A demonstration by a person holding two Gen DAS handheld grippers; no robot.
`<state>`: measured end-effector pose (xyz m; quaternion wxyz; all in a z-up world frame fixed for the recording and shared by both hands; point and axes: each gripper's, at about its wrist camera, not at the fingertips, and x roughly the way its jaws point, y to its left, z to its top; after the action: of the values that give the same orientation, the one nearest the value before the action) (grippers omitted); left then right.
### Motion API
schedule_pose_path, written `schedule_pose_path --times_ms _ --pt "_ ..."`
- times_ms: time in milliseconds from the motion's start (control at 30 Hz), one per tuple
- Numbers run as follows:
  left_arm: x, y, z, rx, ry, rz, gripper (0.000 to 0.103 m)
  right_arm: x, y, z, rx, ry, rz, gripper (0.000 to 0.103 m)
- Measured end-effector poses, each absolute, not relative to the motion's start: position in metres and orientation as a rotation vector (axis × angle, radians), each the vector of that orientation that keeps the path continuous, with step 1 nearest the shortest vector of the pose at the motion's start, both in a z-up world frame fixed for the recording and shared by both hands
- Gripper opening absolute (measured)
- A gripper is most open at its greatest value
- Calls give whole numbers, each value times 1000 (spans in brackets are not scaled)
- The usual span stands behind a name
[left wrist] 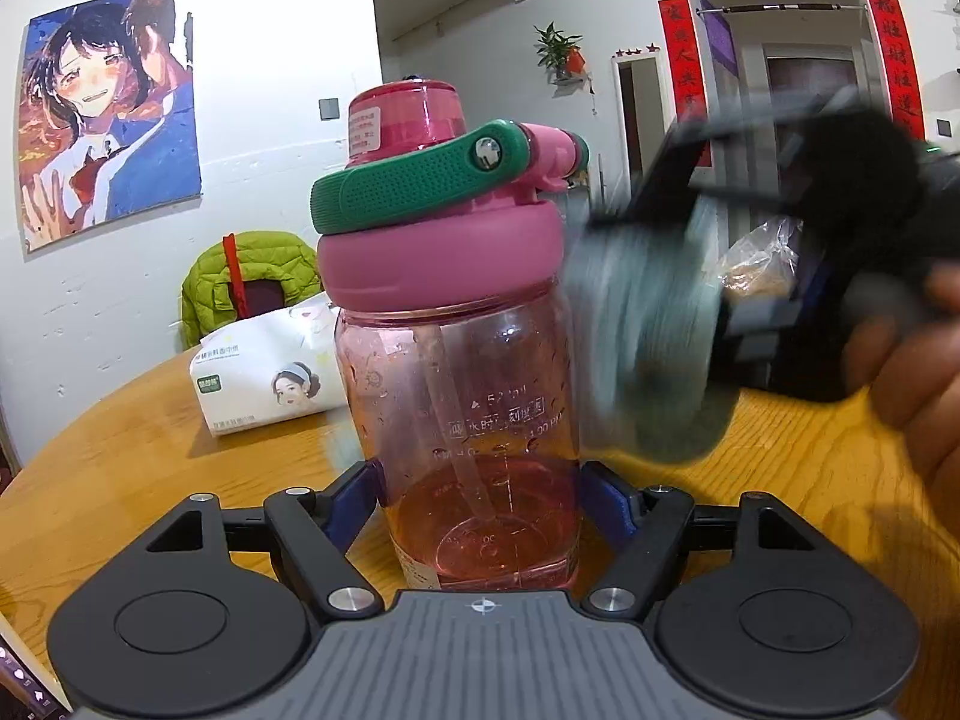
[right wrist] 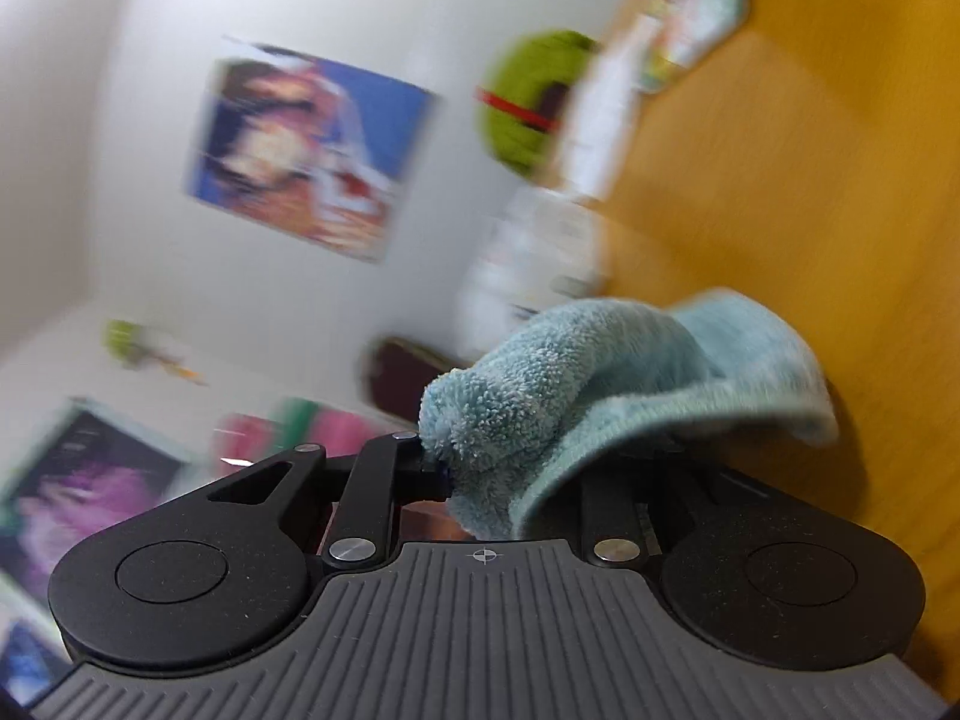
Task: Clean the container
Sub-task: 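Rub the towel around the bottle body with the right gripper while the left gripper turns it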
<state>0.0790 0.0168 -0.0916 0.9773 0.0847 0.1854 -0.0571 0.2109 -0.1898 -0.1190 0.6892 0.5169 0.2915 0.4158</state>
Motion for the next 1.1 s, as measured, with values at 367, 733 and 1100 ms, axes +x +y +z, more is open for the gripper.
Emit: schedule_pose_path --times_ms 367,733,1100 --pt "78 15 -90 176 374 -114 73 228 -172 -140 1083 894 726 27" --pt "88 18 -89 161 380 -91 72 229 -178 -143 1126 903 727 28" --pt "65 4 -79 160 336 33 85 218 -192 -121 1059 655 737 29"
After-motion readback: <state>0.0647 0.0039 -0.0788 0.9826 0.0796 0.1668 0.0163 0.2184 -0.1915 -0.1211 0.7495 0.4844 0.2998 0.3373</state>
